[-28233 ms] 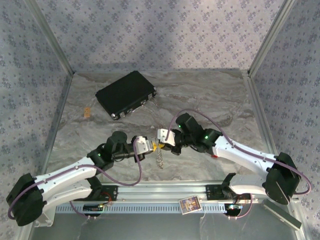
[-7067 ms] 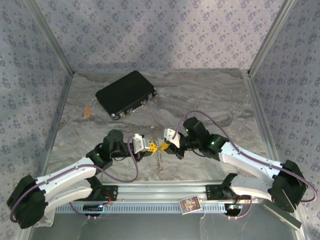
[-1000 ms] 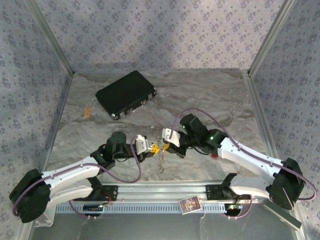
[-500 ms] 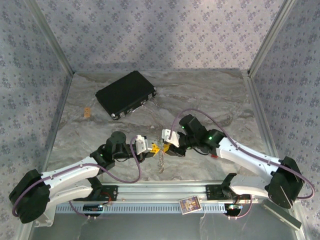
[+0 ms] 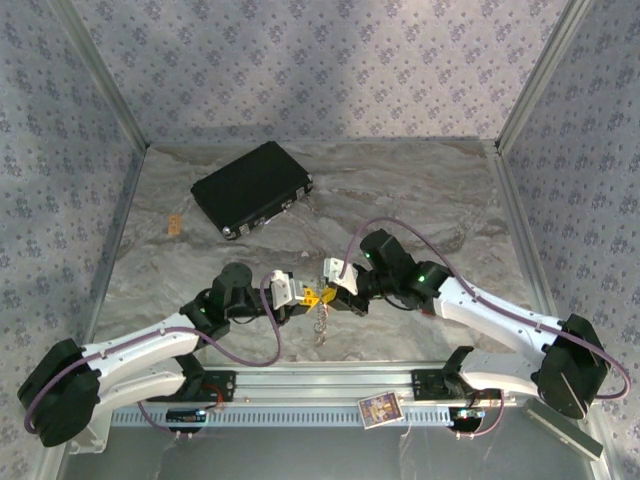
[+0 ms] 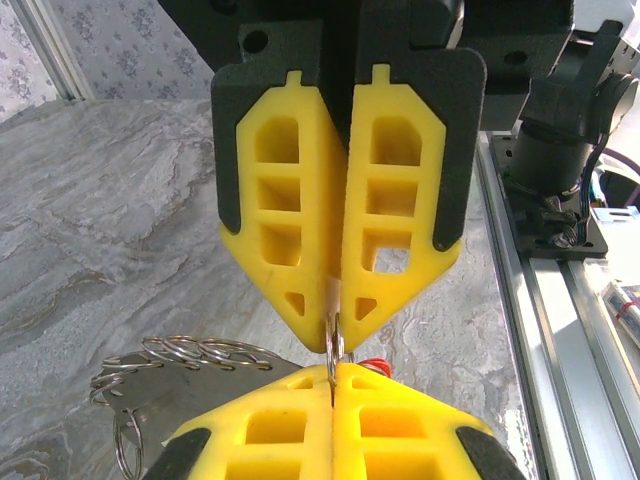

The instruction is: Put the keys on the keyring

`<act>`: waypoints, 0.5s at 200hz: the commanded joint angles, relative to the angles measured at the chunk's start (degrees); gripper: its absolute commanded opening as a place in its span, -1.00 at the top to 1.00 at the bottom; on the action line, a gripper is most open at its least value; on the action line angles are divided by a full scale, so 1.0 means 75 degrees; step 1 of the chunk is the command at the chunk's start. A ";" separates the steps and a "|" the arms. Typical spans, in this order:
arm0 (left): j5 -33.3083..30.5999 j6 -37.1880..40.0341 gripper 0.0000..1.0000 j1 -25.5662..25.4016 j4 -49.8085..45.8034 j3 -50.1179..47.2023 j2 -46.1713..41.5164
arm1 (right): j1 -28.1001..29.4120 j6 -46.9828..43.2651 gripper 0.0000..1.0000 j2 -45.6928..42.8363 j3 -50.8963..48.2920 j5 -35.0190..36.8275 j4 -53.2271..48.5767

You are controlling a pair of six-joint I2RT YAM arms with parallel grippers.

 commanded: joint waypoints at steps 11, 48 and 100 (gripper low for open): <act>0.0276 -0.0057 1.00 -0.0030 0.0581 -0.0025 -0.0168 | 0.0046 0.0159 0.85 0.0048 -0.0085 -0.0301 0.0444; 0.0124 -0.0054 0.97 -0.0027 0.0523 -0.0013 -0.0188 | 0.0044 0.0089 1.00 -0.0057 -0.0118 -0.0311 0.0464; -0.0282 0.0271 0.58 -0.0024 -0.0480 0.0299 -0.0245 | 0.0111 -0.0589 1.00 0.0174 0.0474 0.0413 -0.0893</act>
